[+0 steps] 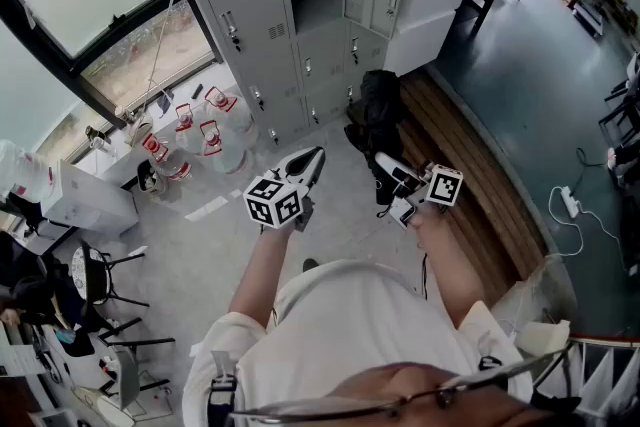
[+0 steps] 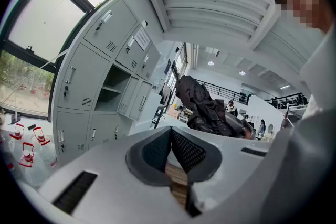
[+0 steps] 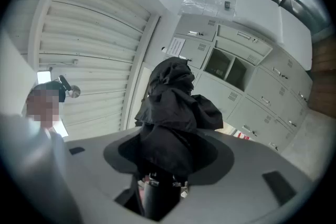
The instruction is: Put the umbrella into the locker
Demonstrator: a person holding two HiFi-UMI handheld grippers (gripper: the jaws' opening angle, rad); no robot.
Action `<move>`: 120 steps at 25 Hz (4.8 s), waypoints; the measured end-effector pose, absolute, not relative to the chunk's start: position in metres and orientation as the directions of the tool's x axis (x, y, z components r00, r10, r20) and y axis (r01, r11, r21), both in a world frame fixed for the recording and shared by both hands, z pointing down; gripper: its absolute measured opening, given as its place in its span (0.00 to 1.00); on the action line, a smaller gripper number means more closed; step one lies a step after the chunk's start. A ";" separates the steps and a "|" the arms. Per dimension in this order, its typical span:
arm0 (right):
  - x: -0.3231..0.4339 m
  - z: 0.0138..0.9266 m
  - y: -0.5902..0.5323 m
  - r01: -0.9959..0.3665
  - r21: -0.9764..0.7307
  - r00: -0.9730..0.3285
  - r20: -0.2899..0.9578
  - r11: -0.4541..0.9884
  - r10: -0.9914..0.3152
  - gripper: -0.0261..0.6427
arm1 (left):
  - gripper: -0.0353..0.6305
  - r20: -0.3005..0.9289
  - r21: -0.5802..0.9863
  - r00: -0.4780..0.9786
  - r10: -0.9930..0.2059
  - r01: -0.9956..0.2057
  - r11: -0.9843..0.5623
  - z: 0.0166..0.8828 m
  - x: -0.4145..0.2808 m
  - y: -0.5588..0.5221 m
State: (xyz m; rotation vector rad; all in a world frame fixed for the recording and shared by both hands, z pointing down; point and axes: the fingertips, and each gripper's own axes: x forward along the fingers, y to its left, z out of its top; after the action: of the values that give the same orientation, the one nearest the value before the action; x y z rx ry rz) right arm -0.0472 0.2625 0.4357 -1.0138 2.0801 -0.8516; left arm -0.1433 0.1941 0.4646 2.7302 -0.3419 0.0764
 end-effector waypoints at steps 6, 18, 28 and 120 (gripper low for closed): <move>-0.051 0.435 0.260 -0.400 -0.772 -0.486 -0.277 0.493 -0.829 0.39 | 0.06 0.095 0.366 0.968 -0.230 -0.249 -0.896 0.463 -0.145 0.192; -0.069 0.431 0.254 -0.413 -0.757 -0.485 -0.289 0.507 -0.826 0.39 | 0.06 0.094 0.375 0.974 -0.208 -0.228 -0.899 0.463 -0.160 0.185; -0.092 0.444 0.245 -0.435 -0.766 -0.433 -0.283 0.473 -0.856 0.39 | 0.06 0.116 0.393 0.980 -0.159 -0.193 -0.899 0.477 -0.187 0.171; 0.141 0.528 -0.154 -0.551 -0.783 -0.380 -0.072 0.288 -0.922 0.38 | 0.06 0.177 0.454 0.977 -0.116 -0.185 -0.872 0.525 0.033 -0.204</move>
State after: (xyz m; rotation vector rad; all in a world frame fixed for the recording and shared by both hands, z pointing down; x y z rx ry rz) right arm 0.1412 -0.1541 0.5280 -1.3130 2.0380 -0.9281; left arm 0.0331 -0.2042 0.5245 2.6386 -0.2135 0.1979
